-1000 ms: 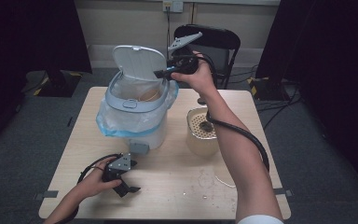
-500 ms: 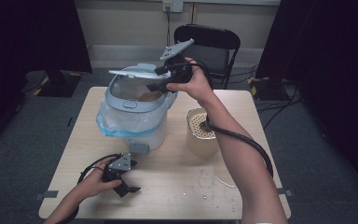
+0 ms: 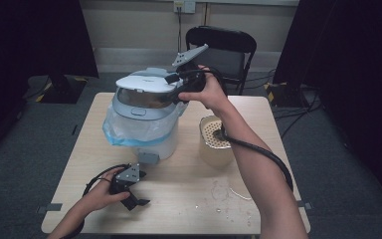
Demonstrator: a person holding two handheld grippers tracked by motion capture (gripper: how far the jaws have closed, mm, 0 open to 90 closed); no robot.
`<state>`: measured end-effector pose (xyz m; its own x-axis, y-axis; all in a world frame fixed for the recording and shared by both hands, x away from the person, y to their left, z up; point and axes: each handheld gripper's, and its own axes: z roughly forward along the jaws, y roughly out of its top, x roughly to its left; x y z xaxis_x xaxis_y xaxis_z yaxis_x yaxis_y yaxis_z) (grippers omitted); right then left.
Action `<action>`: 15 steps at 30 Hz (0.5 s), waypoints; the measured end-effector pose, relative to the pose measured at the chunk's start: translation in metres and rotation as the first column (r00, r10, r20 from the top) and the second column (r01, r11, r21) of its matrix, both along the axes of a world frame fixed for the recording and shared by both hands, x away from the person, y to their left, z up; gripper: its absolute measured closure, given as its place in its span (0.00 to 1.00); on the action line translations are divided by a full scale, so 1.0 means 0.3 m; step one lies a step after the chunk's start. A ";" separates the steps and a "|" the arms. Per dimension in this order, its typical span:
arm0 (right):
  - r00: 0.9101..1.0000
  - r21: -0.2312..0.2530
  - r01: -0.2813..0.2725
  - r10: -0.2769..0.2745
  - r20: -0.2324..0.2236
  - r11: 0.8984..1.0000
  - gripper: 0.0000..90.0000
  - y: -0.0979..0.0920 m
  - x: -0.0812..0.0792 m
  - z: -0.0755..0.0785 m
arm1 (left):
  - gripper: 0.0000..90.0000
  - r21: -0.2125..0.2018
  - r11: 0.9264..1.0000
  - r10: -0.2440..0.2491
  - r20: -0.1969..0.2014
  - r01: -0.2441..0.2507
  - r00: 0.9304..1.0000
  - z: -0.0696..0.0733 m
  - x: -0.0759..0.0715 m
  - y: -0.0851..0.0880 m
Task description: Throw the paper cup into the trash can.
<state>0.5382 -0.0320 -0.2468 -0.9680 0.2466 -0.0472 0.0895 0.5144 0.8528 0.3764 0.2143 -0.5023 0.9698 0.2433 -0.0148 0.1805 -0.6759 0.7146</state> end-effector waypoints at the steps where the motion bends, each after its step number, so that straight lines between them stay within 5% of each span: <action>1: 1.000 -0.007 -0.009 0.009 -0.008 1.000 0.20 0.000 -0.003 -0.002 | 0.00 -0.002 1.000 0.003 -0.002 -0.003 1.000 0.000 -0.001 -0.001; 15: 0.996 -0.012 -0.064 0.063 -0.055 0.998 0.19 0.000 -0.036 -0.004 | 0.00 0.002 1.000 0.007 -0.004 -0.007 1.000 0.001 -0.002 -0.001</action>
